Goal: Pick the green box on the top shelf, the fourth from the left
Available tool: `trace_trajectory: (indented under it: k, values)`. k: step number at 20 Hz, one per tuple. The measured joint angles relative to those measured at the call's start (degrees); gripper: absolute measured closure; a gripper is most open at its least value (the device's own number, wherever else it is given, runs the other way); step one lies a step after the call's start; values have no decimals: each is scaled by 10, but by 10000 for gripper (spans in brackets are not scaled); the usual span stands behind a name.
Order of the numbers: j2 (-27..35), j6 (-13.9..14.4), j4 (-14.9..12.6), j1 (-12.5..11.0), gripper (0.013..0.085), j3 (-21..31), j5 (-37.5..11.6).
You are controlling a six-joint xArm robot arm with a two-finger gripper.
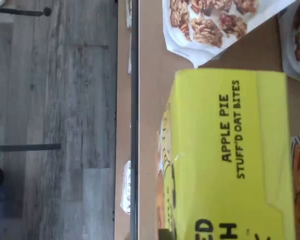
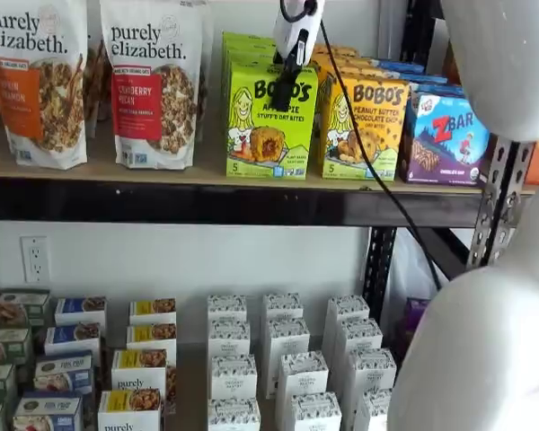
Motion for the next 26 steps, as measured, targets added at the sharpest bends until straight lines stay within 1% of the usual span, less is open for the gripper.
trace_trajectory:
  k: [3,4,5,7,12,13,14,16,17,18,21,26]
  values:
    - [-1,0,1,0,530,1,-1]
    - [-1,0,2,0,570,2,-1]
    - [-1,0,3,0,570,2,-2]
    - [-2,0,3,0,650,2,-2]
    - [-1,1,2,1,650,1,0]
    - [-2,1,3,1,690,1,-1]
    - [-2,1,4,1,690,2,-2]
    - [-2,1,5,0,770,2,-3]
    - [-2,1,6,0,770,1,-2]
    - [-2,1,6,0,810,0,-1]
    - [3,2,2,1,810,-9,11]
    - [2,5,5,3,810,-15,22]
